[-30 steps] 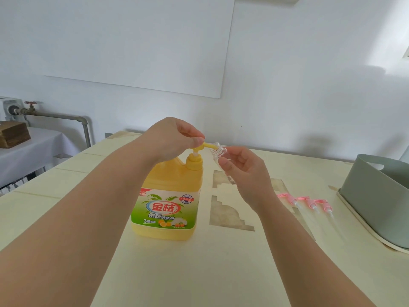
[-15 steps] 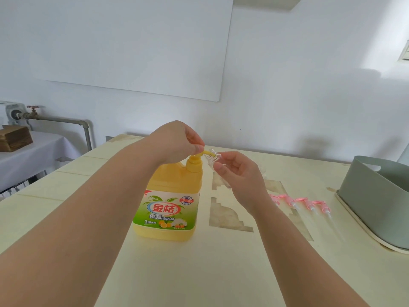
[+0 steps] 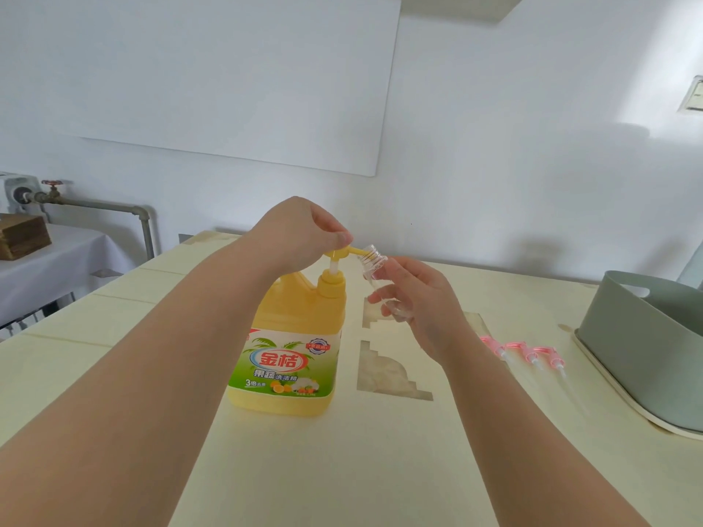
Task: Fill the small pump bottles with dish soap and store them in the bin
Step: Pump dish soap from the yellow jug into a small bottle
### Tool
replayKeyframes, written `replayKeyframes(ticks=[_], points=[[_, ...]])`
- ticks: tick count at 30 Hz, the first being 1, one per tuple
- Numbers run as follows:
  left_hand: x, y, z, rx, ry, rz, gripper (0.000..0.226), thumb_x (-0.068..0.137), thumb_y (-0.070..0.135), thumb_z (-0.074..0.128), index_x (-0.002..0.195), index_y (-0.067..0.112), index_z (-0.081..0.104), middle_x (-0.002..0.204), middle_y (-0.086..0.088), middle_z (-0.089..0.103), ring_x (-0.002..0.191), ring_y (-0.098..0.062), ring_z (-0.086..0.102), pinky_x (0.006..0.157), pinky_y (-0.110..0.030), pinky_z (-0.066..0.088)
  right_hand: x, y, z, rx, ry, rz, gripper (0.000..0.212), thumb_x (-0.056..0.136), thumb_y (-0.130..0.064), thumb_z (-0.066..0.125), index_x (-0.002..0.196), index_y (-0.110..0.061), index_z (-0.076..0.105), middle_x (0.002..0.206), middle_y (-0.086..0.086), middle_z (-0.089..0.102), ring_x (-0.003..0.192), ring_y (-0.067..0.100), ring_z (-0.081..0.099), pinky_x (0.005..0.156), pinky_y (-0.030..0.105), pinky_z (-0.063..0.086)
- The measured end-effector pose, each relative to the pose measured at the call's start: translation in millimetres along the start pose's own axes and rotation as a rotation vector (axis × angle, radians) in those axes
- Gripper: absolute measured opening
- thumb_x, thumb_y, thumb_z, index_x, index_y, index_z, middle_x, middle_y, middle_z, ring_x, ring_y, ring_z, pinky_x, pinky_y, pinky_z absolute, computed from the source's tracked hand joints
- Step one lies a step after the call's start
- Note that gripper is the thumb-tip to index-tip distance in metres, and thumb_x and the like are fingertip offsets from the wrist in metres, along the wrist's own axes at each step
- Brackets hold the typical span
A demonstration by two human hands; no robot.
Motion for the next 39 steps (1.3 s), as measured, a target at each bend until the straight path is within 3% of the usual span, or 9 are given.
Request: replayKeyframes(ticks=[10,16,21,24,27,32,39], points=[[0,-6,3,0.008,-0.046,-0.032,0.01,0.083,0.035,0.069,0.09,0.028,0.071,0.087,0.015,0.062,0.083,-0.003,0.053,0.061,-0.015,0.035,5,8,3,0.06,-0.067,0.055,0.027,0.099,-0.021,0.049,0.106,0.0,0.065,0.098,0.012,0.066,0.06,0.019,0.057,0.051,0.025,0.038],[-1,-5,5,0.046,-0.061,-0.034,0.015,0.084,0.036,0.067,0.095,0.025,0.071,0.089,0.013,0.06,0.082,-0.004,0.052,0.065,-0.018,0.035,1,11,0,0.06,-0.059,0.06,0.024,0.099,-0.021,0.05,0.102,-0.004,0.066,0.095,0.009,0.067,0.061,0.019,0.058,0.055,0.028,0.038],[-5,-5,7,0.052,-0.018,-0.032,0.008,0.086,0.037,0.064,0.088,0.029,0.068,0.084,0.017,0.059,0.074,0.001,0.05,0.057,-0.014,0.033,-1,5,1,0.013,-0.083,0.048,0.019,0.096,-0.018,0.055,0.105,-0.007,0.066,0.091,0.001,0.069,0.069,0.018,0.063,0.055,0.025,0.041],[-7,-8,9,-0.065,0.051,-0.031,0.009,0.088,0.036,0.063,0.089,0.03,0.07,0.082,0.019,0.06,0.074,0.004,0.051,0.057,-0.014,0.033,-2,2,0,-0.038,-0.06,-0.004,0.021,0.092,-0.015,0.063,0.112,-0.009,0.066,0.096,0.0,0.07,0.079,0.014,0.065,0.056,0.018,0.044],[-10,-8,6,-0.143,0.048,-0.027,0.009,0.088,0.036,0.062,0.089,0.031,0.07,0.083,0.022,0.06,0.076,0.005,0.051,0.059,-0.013,0.034,-1,-3,-4,-0.115,-0.009,-0.091,0.031,0.082,-0.01,0.074,0.11,-0.018,0.065,0.106,-0.001,0.071,0.092,0.012,0.066,0.07,0.016,0.048],[-13,-10,3,-0.146,0.056,-0.009,0.008,0.088,0.034,0.063,0.092,0.032,0.069,0.087,0.021,0.062,0.079,0.005,0.053,0.06,-0.014,0.035,-2,-10,-4,-0.274,0.096,-0.226,0.04,0.075,-0.004,0.079,0.096,-0.035,0.065,0.092,-0.022,0.069,0.093,-0.001,0.064,0.079,0.017,0.053],[-17,-11,7,-0.106,0.07,0.024,0.01,0.086,0.035,0.064,0.094,0.031,0.068,0.089,0.015,0.064,0.079,0.002,0.056,0.059,-0.013,0.034,-6,-5,1,-0.37,0.175,-0.321,0.043,0.071,-0.009,0.083,0.102,-0.03,0.063,0.105,-0.012,0.066,0.096,-0.004,0.06,0.078,0.01,0.046]])
Point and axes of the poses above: each hand's wrist, its own x-axis towards the middle knuckle, its own z-axis out of the palm, y = z × x, the point moved 2 cm from there along x, towards the middle knuckle
